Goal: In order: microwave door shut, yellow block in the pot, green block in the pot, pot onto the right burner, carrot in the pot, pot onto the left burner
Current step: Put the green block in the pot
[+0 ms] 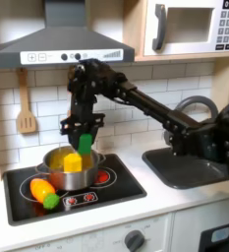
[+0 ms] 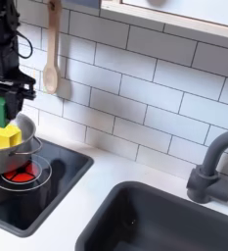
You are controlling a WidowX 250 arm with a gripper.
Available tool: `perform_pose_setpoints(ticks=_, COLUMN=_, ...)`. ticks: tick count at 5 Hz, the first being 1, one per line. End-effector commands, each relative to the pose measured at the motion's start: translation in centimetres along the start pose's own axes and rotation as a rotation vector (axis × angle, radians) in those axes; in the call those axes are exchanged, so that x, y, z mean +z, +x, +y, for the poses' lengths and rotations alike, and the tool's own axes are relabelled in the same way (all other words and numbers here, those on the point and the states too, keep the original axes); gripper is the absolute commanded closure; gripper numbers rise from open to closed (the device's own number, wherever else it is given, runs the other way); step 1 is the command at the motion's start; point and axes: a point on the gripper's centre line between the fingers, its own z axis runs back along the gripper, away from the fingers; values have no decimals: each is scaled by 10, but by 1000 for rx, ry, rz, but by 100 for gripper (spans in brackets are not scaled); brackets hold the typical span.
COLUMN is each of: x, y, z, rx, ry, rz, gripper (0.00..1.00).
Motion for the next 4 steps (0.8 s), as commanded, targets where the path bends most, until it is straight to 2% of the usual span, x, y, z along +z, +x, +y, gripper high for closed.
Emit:
perform_pose_setpoints(ticks=1, x=-15, y=-13, z=15, rx=34, ry=11, rz=47, gripper=100)
perform_pose_setpoints(ticks=3, x=-39, y=-29, z=31, rx=144, ry=33, rz=119, gripper=100)
perform_pose_setpoints(ticks=4, x=-40, y=-32, z=26, rx=197, ry=31, rz=122, gripper=100)
